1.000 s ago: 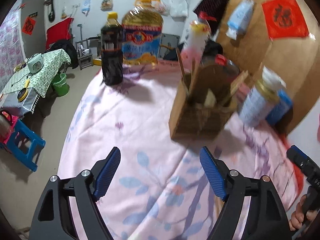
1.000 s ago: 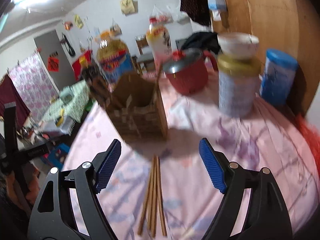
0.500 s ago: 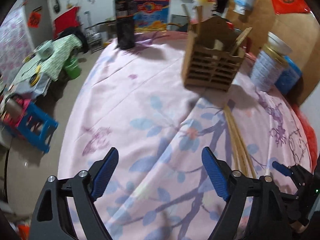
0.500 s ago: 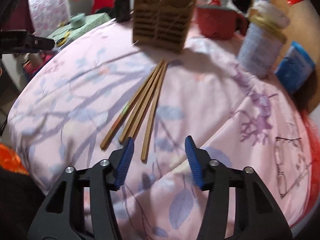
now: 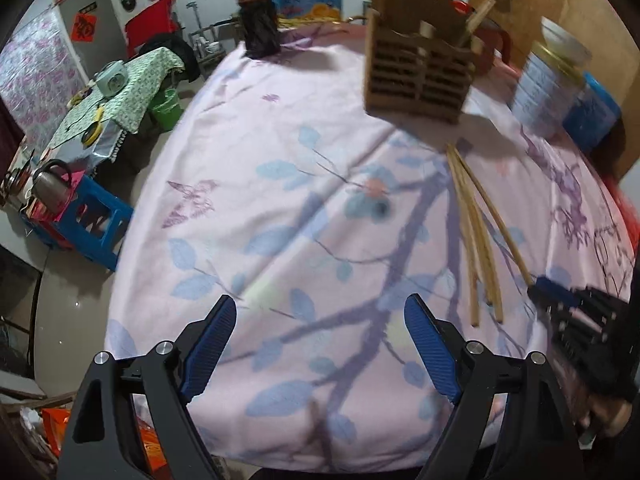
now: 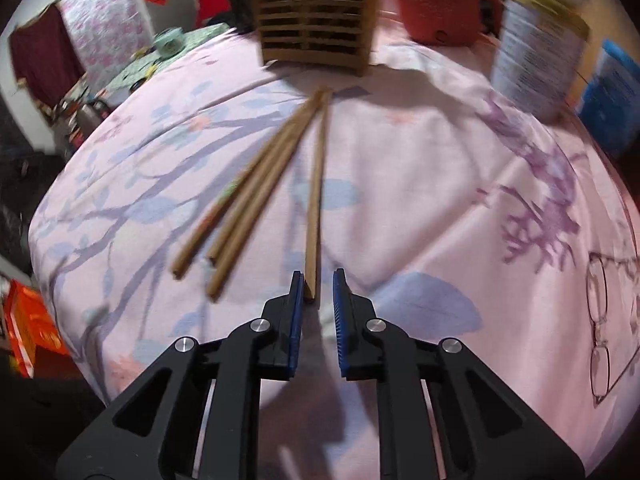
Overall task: Organize utensils
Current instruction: 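Move both open tools back to the chopstick pile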
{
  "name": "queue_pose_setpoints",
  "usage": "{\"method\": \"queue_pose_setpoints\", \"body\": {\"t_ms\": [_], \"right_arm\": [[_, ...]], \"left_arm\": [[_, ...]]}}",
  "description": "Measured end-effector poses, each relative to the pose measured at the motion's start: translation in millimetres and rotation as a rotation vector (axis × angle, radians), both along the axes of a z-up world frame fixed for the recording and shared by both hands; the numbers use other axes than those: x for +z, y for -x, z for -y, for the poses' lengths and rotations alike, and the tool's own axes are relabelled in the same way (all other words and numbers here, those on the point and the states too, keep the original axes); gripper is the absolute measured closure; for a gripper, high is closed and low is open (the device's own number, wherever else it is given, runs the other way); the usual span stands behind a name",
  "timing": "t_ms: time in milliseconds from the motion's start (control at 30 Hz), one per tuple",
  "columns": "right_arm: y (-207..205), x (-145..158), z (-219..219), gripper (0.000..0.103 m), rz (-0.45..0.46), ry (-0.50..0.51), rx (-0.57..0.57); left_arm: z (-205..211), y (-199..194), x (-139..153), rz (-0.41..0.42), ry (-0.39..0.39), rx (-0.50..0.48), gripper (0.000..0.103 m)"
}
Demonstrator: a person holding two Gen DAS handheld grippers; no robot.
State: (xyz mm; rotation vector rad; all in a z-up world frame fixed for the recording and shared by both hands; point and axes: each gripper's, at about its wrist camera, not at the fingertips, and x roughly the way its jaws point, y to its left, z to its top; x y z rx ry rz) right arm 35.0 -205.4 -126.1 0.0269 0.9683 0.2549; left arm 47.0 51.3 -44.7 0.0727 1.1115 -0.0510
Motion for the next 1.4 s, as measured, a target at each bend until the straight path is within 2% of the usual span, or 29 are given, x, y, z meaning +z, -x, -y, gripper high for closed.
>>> {"method": "queue_pose_setpoints", "body": {"t_ms": [33,133,367,500,600,767,933,1033,1100,1167,1233,1267,1400], "right_arm": [[0.5,1.9,10.1,0.082,-0.009,-0.034,-0.009],[6.8,16.4,42.3,0.082,0.004,-0.121,-0.059],[29.2,54.1,103.9,0.073,0.076,-0.084,-0.216],[40.7,58.9,123.8,0.059,0.07,-0.078,-0.273],[46.5,58.2,128.3,0.057,0.056,-0.083,-0.266],[51.5,54.4,108.4,0.057,0.04,-0.067,-0.203],[54.3,62.0,81.1,0.053,0.08,0.003,-0.116],[56.4,69.1,72.5,0.053,0.113,0.04,-0.091],[55.8,71.6,71.2,0.053,0.12,0.041,-0.091],[53.8,72.8,71.7,0.053,0.122,0.042,-0.099],[51.8,73.7,72.1,0.053,0.124,0.039,-0.107],[49.9,73.7,71.9,0.053,0.125,0.039,-0.109],[38.7,63.2,67.5,0.053,0.083,0.03,-0.098]], "left_arm": [[8.1,1.3,-3.3,-0.007,-0.001,-0.02,0.018],[25.6,2.6,-13.2,-0.029,-0.011,-0.054,0.018],[58.7,2.2,-39.8,-0.077,0.033,-0.115,0.018],[68.8,0.9,-52.0,-0.086,0.049,-0.127,0.018],[71.0,0.4,-57.5,-0.084,0.074,-0.115,0.018],[70.2,3.9,-59.4,-0.057,0.102,-0.105,0.019],[76.8,7.4,-58.5,-0.007,0.118,-0.135,0.022],[88.1,8.6,-60.9,0.022,0.113,-0.196,0.04],[97.4,6.8,-66.9,0.024,0.095,-0.242,0.06],[103.2,6.2,-70.2,0.051,0.073,-0.272,0.067],[110.0,6.5,-71.4,0.079,0.039,-0.318,0.083],[110.0,5.5,-71.3,0.074,0.049,-0.331,0.095],[92.7,-4.5,-61.8,0.087,0.077,-0.286,0.097]]}}
